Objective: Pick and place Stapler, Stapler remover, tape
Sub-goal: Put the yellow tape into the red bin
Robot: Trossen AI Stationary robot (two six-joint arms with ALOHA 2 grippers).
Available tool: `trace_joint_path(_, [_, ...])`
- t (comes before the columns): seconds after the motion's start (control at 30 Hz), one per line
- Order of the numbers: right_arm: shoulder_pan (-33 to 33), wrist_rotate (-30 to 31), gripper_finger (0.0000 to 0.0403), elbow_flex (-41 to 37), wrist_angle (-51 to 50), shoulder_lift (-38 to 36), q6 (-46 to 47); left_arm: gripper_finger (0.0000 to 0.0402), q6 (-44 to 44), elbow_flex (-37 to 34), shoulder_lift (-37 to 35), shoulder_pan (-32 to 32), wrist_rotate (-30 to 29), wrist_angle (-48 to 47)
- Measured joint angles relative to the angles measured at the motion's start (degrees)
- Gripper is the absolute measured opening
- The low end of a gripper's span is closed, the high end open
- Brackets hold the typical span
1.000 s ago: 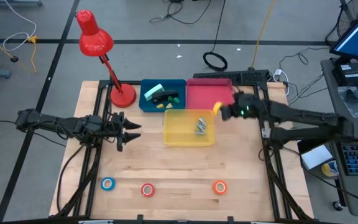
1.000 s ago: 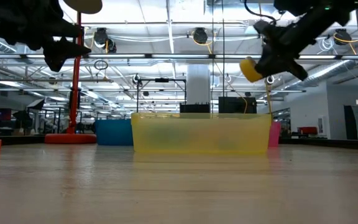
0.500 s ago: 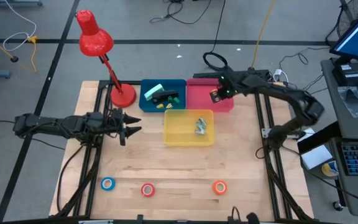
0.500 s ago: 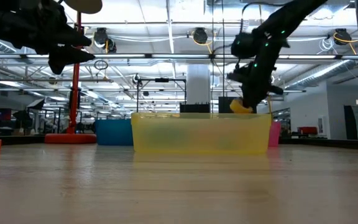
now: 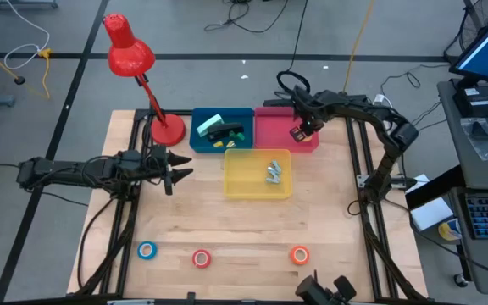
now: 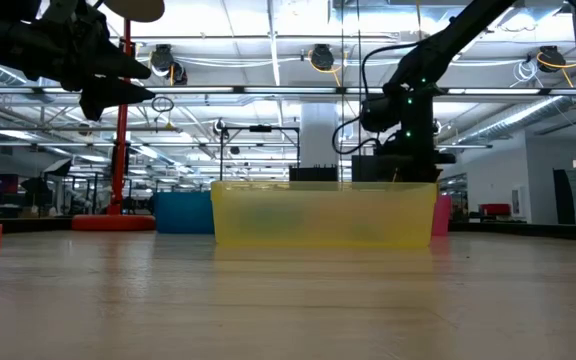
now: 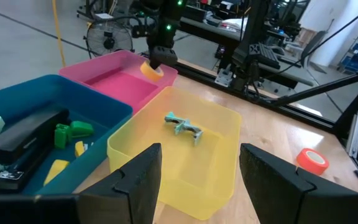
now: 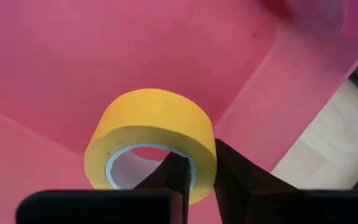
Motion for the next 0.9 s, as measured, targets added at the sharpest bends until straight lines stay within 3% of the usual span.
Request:
trace_joint_path(0.27, [0.44,1.37,0.0048,0.0,-1.25,-0.09,-2.22,0.0216,0.35,0.0,0.01,0.0,0.0,0.02])
trace_joint_path(0.9, [0.46,1.35,0.0117,-0.02,-1.55,-0.42,-3.47,0.0216,0.5,0.0,0.02,0.0,0.02,0.02])
